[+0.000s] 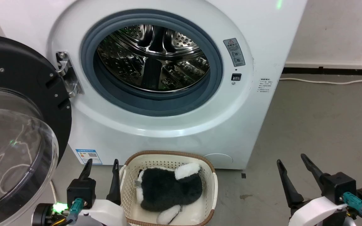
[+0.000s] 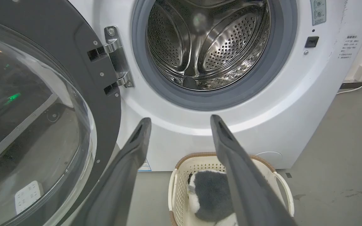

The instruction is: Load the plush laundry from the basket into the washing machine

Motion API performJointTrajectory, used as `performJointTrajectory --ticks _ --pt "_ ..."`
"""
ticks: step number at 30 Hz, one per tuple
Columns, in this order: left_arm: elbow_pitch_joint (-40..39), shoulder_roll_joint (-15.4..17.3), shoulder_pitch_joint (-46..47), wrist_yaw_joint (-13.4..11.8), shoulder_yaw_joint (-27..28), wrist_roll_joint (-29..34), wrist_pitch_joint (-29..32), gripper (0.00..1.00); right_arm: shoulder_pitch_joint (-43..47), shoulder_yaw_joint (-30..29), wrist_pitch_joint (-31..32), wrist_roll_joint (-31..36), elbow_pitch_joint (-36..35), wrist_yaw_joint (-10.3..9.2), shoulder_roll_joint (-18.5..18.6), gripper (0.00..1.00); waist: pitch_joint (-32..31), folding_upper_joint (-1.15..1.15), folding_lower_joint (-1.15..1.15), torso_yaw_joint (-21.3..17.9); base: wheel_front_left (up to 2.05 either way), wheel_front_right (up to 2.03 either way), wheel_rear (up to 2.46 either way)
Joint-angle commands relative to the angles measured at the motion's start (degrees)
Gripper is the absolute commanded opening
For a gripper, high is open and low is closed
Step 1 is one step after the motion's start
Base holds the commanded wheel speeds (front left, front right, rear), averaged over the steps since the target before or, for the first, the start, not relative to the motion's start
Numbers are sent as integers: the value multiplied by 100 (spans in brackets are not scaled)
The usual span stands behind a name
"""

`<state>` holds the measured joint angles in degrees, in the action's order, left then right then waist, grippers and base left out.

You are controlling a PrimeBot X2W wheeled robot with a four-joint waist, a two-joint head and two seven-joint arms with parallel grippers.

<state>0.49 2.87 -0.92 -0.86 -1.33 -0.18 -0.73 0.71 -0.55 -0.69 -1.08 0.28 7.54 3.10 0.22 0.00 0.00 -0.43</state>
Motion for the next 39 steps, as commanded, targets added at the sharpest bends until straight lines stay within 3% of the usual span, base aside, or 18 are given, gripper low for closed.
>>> performJointTrajectory --ticks 1,17,39 --pt "25 0 12 -28 -45 -27 -58 100 25 -30 -61 -50 -20 0 -2 100 17 0 0 -12 0 0 0" --pt "469 33 378 -132 -362 -19 -249 100 -149 -95 -252 -345 -117 -1 -5 100 600 0 0 -309 0 0 0" --pt "1935 314 1361 -50 -633 -205 -227 100 -538 29 -515 -921 -20 -2 -9 100 1628 0 0 -925 0 0 0"
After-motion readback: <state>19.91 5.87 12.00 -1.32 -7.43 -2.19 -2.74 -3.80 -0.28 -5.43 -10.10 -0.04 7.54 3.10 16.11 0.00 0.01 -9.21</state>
